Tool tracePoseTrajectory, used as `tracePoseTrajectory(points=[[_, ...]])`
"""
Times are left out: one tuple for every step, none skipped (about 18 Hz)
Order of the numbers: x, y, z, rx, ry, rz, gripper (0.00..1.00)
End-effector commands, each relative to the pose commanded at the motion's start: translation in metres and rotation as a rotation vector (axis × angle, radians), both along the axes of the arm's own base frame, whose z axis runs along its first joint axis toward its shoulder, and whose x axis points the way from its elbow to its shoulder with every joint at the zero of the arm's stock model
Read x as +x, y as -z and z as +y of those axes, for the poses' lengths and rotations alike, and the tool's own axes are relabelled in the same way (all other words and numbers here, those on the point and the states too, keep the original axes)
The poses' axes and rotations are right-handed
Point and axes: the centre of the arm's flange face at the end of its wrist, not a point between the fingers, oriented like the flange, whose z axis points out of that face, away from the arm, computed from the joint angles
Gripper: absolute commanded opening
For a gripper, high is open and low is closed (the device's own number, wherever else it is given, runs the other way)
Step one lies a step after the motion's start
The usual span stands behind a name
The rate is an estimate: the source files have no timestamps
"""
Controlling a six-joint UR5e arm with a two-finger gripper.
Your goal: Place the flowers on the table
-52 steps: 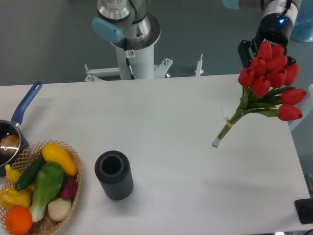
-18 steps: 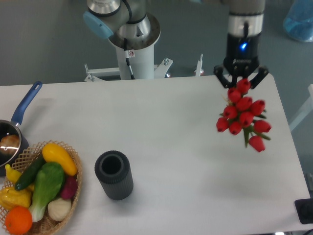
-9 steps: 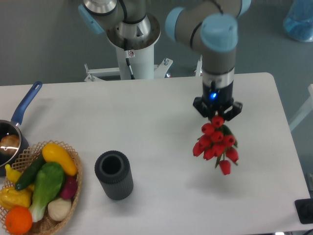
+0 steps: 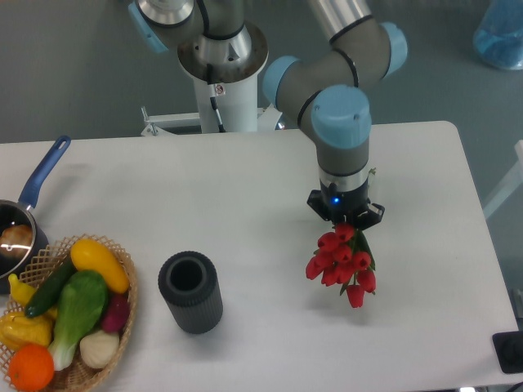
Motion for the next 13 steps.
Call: tracePoseTrajectory(points=[[0.000, 0.002, 0.001, 0.000, -0.001, -0.001, 0.22], [-0.001, 0.006, 0.002, -0.001, -0.010, -0.007, 0.22], [-0.001, 0.009, 0.003, 0.000, -0.022, -0.010, 0.22], [-0.002, 0.010, 0.005, 0.002, -0.031, -0.011, 0.22], [-0.003, 0.012, 0.006, 0.003, -0.034, -0.015, 0.22], [-0.003, 0.013, 0.007, 0.009, -0.034, -0.020, 0.22], [-0.002, 0.014, 0.008, 0.017, -0.032, -0.028, 0.22], [-0.002, 0.016, 0.008, 0.020, -0.031, -0.034, 0.23], [-0.002, 0.018, 0.008, 0.018, -0.033, -0.038, 0.24], [-0.002, 0.019, 0.008, 0.016, -0.032, -0.040, 0.28], [-0.002, 0.020, 0.008, 0.015, -0.032, -0.041, 0.31], [-0.002, 0.018, 0.008, 0.015, -0.032, -0.040, 0.35], [-0.002, 0.018, 0.008, 0.016, -0.032, -0.040, 0.41]])
